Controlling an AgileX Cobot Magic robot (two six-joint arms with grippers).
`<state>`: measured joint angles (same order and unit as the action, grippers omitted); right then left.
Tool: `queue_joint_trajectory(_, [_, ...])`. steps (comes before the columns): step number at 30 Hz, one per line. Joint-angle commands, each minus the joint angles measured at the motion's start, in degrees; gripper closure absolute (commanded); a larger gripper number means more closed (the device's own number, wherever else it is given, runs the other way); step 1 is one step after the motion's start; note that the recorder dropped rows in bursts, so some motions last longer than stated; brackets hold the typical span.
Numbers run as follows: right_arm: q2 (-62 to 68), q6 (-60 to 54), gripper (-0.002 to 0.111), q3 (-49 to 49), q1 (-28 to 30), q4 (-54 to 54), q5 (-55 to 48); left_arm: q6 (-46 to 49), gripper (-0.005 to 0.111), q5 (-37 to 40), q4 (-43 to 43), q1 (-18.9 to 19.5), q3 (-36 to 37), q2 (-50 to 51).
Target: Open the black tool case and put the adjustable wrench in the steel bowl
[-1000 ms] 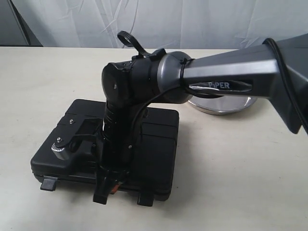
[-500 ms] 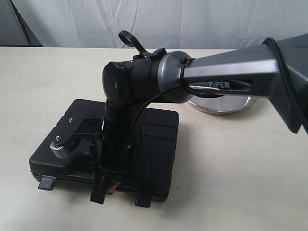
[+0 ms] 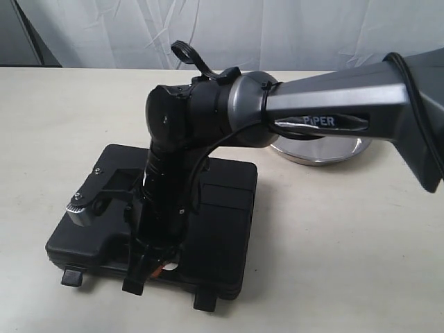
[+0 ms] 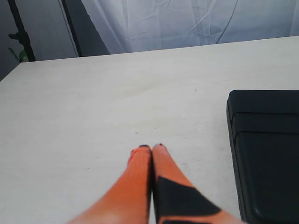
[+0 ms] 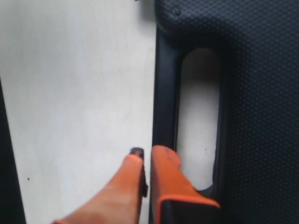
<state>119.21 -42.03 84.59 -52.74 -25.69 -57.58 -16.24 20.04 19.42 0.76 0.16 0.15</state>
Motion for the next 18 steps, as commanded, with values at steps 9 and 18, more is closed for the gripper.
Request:
queue_joint_trajectory(9, [0.6, -0.3, 0.066, 0.3, 0.0, 2.5, 4.6, -0.1, 0.107, -0.5, 0.0, 0.2, -0.2, -0.1])
queue_joint_trajectory(18, [2.9, -0.3, 0.066, 0.3, -1.0, 1.7, 3.3, -0.1, 0.107, -0.5, 0.0, 0.2, -0.2, -0.1])
